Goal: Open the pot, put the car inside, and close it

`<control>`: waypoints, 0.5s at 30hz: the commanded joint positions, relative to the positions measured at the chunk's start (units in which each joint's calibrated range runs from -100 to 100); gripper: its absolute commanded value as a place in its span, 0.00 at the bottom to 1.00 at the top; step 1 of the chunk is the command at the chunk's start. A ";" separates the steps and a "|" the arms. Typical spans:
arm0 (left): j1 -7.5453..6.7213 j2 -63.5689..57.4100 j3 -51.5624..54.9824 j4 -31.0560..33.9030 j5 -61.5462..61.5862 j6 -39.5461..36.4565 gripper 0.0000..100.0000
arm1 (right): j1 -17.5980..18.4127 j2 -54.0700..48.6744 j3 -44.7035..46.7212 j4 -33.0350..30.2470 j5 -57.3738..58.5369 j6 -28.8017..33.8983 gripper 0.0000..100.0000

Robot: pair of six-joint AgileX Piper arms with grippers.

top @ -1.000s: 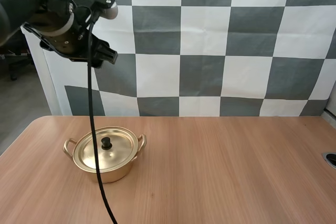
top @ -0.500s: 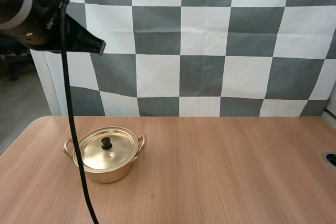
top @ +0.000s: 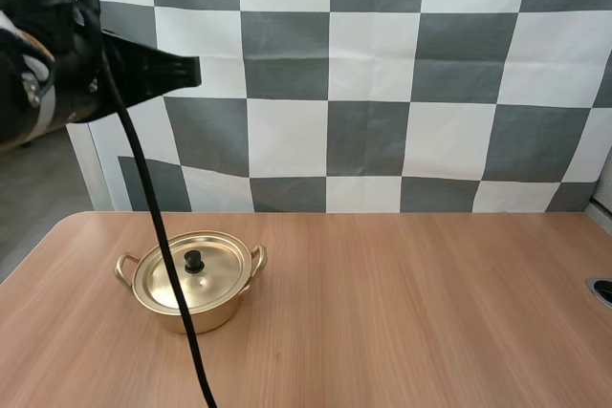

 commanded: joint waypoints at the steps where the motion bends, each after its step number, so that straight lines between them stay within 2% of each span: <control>1: -0.01 -5.41 13.13 -0.60 -15.06 -0.13 0.00 | -2.24 -4.03 15.94 14.30 0.00 -1.31 0.00; 5: -0.01 -10.76 26.27 -0.87 -32.96 -0.13 0.00 | -3.43 -8.39 29.32 14.43 -10.99 0.81 0.00; 8: -0.01 -13.96 35.04 -0.87 -41.55 -0.13 0.00 | -3.44 -9.32 37.54 14.21 -18.30 1.24 0.00; 12: -0.01 -18.82 44.75 -0.87 -47.40 -0.13 0.00 | -3.44 -9.17 47.95 13.59 -28.50 1.75 0.00; 15: -0.01 -22.60 50.25 -0.87 -50.12 -0.13 0.00 | -3.44 -9.17 55.57 13.59 -37.39 5.68 0.00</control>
